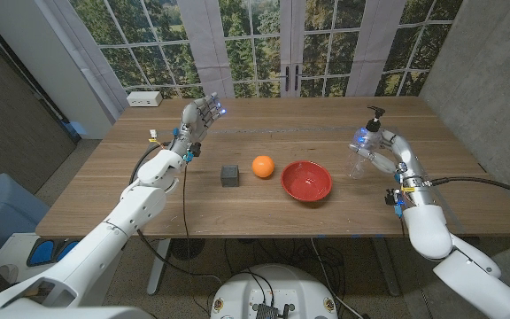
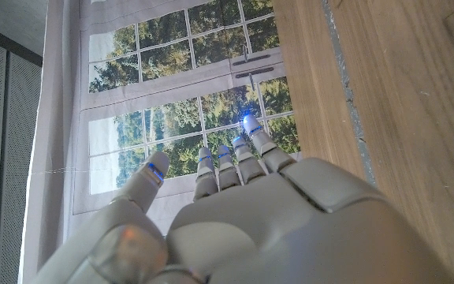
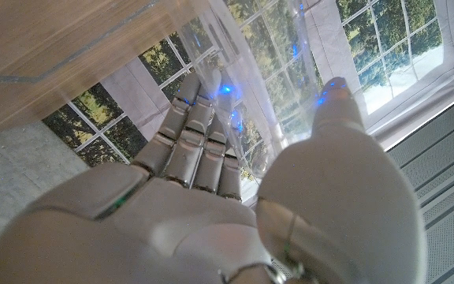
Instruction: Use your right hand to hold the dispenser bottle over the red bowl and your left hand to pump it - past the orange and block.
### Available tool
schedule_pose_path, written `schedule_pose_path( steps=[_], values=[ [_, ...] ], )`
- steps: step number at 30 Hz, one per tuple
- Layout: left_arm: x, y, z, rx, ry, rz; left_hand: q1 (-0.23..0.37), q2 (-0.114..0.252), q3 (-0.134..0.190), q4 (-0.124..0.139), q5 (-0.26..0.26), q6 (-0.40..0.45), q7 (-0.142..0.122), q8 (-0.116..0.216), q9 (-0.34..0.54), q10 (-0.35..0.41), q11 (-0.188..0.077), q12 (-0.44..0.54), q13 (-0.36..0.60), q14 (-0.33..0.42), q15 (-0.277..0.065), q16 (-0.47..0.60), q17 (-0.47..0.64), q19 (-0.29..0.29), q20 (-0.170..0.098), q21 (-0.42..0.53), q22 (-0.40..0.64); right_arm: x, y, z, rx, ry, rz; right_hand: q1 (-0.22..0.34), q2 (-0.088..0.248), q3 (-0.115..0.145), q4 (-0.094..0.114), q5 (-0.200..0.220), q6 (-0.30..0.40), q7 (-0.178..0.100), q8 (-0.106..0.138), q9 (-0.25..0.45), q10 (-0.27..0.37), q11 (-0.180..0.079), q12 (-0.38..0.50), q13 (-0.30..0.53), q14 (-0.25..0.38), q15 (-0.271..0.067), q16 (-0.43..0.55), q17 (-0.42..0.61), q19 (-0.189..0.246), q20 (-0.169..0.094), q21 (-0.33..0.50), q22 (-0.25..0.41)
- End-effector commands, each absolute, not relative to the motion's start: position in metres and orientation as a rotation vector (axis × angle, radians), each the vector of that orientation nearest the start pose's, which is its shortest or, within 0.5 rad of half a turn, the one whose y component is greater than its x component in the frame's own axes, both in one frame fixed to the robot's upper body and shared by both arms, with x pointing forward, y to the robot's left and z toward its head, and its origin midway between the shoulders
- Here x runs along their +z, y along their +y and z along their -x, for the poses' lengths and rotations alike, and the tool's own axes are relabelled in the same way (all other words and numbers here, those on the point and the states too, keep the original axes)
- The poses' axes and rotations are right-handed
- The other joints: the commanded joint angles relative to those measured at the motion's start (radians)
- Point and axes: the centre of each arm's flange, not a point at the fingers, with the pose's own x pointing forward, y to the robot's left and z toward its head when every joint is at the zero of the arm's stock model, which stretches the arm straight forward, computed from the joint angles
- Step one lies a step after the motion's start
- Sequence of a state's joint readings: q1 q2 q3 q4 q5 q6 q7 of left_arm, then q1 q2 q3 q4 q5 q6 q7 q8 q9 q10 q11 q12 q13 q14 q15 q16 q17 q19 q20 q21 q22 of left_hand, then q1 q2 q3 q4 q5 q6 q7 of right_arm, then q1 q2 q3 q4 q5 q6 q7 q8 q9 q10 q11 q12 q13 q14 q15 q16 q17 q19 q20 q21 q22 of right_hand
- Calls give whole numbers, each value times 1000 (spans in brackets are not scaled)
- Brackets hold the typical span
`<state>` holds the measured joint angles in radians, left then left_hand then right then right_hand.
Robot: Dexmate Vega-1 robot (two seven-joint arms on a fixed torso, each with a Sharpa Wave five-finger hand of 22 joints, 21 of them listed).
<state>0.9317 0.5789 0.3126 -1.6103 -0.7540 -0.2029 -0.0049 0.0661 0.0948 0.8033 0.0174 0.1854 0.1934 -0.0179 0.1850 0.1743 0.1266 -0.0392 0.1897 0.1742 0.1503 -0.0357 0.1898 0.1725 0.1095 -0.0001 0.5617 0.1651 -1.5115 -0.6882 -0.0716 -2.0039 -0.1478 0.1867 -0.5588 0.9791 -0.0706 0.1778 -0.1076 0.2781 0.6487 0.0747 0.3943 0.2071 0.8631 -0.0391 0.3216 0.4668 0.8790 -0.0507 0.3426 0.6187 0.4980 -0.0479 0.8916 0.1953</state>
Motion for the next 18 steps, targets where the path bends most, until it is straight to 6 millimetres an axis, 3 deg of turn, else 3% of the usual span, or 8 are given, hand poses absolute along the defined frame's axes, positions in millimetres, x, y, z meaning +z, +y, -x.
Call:
schedule_pose_path(
  steps=[1, 18],
  values=[
    [20, 269, -597, -313, -669, 112, -11, 53, 7, 1, 3, 12, -2, 5, 4, 10, 5, 5, 5, 6, -12, -2, 2, 7, 1, -4, 5, -72, -297, -453, -289, -892, 696, 188, 201, -3, -1, 9, 364, -276, -1, 4, 173, -163, -3, 5, 50, -176, -9, 1, -9, -144, 6, -1],
    [22, 266, -595, -325, -681, 104, -12, 49, 7, -2, 2, 19, -8, 6, 4, 11, 6, 5, 5, 7, -11, -3, 2, 10, 0, -11, 6, -60, -276, -452, -238, -883, 878, 192, 202, -15, 0, 14, 368, -281, -10, 5, 178, -163, -15, 11, 39, -178, -22, 2, -19, -147, 15, -4]
  ],
)
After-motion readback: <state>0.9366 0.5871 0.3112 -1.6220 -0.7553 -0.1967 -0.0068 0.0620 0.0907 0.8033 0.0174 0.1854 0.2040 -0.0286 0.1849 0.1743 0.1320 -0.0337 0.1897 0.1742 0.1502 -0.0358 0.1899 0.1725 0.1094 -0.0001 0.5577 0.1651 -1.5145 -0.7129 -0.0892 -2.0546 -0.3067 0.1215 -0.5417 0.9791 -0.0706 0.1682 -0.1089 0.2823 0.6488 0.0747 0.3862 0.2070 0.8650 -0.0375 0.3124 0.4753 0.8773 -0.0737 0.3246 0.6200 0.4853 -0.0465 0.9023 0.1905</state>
